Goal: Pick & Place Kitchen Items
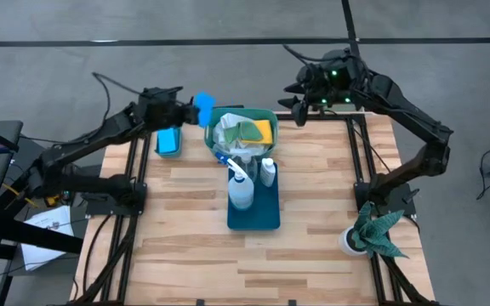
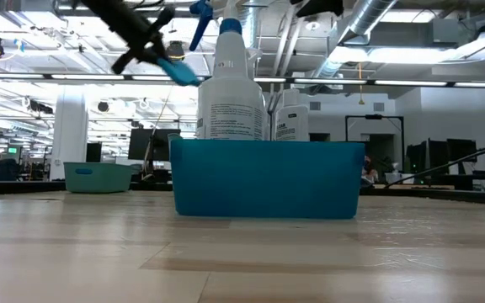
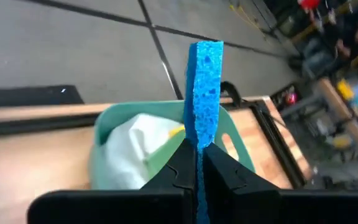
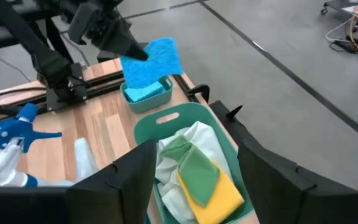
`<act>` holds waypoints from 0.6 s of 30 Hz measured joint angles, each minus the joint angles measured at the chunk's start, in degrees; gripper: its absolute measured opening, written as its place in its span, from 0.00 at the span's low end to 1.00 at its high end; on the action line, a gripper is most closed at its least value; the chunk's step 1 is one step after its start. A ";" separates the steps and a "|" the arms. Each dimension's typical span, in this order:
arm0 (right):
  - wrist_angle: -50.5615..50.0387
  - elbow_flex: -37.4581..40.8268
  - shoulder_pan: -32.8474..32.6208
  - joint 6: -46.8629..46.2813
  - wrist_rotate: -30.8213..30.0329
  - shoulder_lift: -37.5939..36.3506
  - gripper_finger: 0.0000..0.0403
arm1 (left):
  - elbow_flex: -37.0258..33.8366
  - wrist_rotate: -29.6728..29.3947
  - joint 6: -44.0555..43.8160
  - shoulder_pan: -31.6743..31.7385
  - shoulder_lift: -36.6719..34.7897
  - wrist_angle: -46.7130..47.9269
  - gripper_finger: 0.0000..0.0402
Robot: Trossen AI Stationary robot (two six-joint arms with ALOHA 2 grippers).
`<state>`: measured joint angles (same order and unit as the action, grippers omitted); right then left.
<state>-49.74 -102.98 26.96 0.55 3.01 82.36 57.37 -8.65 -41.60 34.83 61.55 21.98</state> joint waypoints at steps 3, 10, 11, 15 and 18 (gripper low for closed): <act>-0.06 0.00 0.66 -0.17 -0.02 -0.68 0.54 | -6.86 -0.54 -4.02 0.78 -5.31 -3.06 0.01; -0.24 -0.02 1.26 -0.60 0.08 -1.20 0.53 | -21.83 -4.53 -13.30 0.89 -18.39 -11.21 0.01; -0.31 -0.02 1.25 -0.60 0.09 -1.27 0.53 | -23.48 -4.94 -14.28 0.89 -20.06 -11.85 0.01; -0.66 -0.02 1.25 -0.60 0.08 -1.22 0.53 | -28.76 -6.73 -16.95 0.89 -25.82 -12.01 0.01; -0.65 -0.02 1.25 -0.60 0.17 -1.22 0.53 | -32.07 -8.01 -18.23 0.98 -28.72 -12.05 0.01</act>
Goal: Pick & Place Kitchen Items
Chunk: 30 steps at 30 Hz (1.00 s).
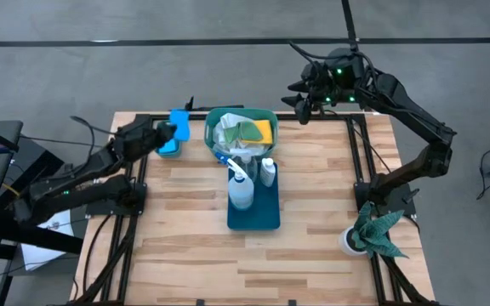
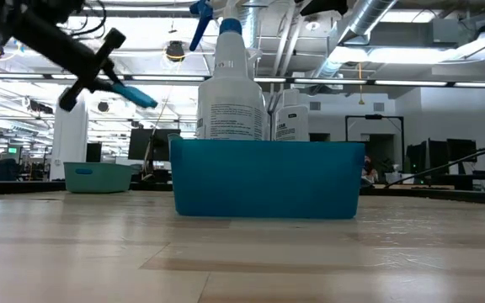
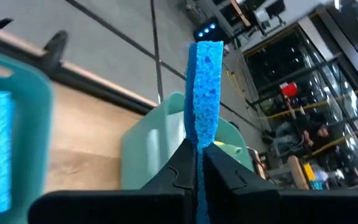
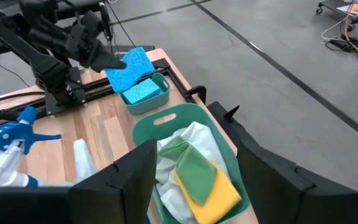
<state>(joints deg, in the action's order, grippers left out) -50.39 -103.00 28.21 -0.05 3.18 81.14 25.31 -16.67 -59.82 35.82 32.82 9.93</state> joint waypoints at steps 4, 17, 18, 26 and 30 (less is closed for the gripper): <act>0.01 0.00 0.06 -0.02 -0.02 0.00 0.53 | -4.46 -0.31 -3.59 1.17 -1.95 -0.11 0.01; -0.71 0.00 0.09 -0.63 -0.01 0.02 0.53 | -14.17 6.94 -7.12 10.19 -5.13 -4.75 0.01; -0.68 0.00 0.09 -0.63 -0.01 0.02 0.53 | -14.94 8.69 -7.12 11.50 -5.18 -5.40 0.01; -0.64 0.00 0.09 -1.07 -0.02 0.02 0.53 | -19.66 19.53 -7.08 21.93 -5.12 -15.88 0.01; -0.63 0.00 0.09 -1.49 0.00 0.02 0.53 | -19.66 24.70 -6.26 27.72 -5.12 -16.13 0.01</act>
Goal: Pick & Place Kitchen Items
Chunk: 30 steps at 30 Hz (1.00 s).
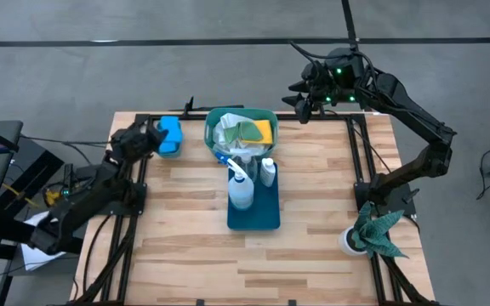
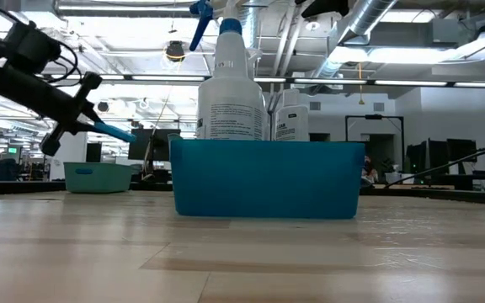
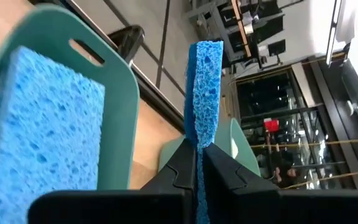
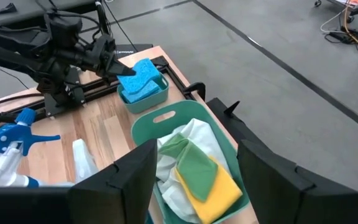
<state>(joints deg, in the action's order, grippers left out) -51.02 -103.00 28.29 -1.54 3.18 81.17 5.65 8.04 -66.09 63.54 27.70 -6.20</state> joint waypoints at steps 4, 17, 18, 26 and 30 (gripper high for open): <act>0.02 0.00 0.00 -0.59 -0.02 0.02 0.53 | 0.00 4.70 0.51 6.51 0.02 0.07 0.01; 0.52 0.00 0.00 -2.01 -0.01 0.28 0.53 | 0.00 27.03 9.50 25.60 0.20 7.92 0.00; 0.50 0.02 0.00 -2.16 -0.02 0.28 0.53 | 0.00 27.57 10.39 26.15 0.20 8.72 0.01; 0.55 0.00 0.02 -2.18 -0.17 0.28 0.53 | 0.04 28.45 13.02 26.66 1.46 10.20 0.01; 0.65 0.05 0.02 -2.79 -0.16 0.81 0.53 | 0.04 28.21 14.71 26.66 3.93 11.02 0.01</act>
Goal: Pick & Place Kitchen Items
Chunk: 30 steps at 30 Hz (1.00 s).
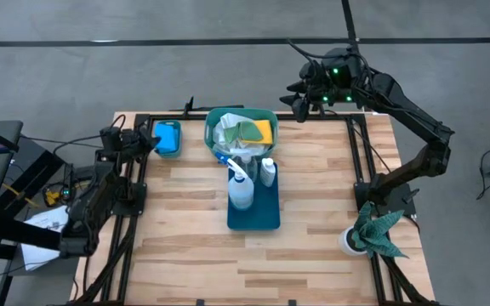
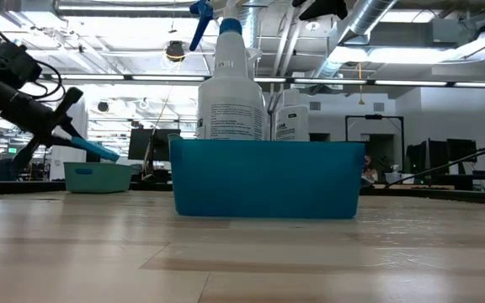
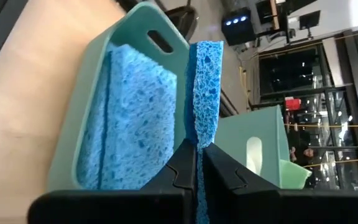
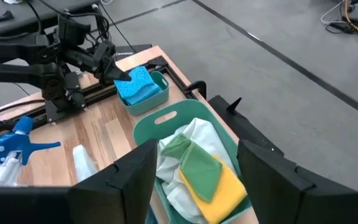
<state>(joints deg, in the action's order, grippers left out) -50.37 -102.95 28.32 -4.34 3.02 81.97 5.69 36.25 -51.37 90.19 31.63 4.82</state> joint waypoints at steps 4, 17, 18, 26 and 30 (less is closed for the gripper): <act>0.33 -0.01 -0.15 -0.21 -0.01 -0.09 0.53 | 0.01 -0.13 0.02 0.00 1.42 -2.87 0.01; 0.26 -0.01 -0.13 -0.23 -0.03 -0.07 0.53 | 0.01 -0.85 1.49 -0.02 4.25 -3.27 0.01; 0.26 -0.01 -0.13 -0.22 -0.03 -0.07 0.53 | 0.01 -0.85 1.52 -0.02 4.25 -3.37 0.01; 0.26 -0.01 -0.04 -0.22 -0.04 -0.07 0.53 | 0.01 -0.85 1.68 -0.04 4.23 -3.76 0.01; 0.28 -0.01 -0.04 -0.22 -0.05 -0.07 0.53 | 0.01 -0.85 1.79 -0.04 4.23 -3.76 0.01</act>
<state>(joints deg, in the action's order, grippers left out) -50.09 -102.96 28.27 -4.56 2.96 81.91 5.69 35.40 -49.59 90.15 35.86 1.06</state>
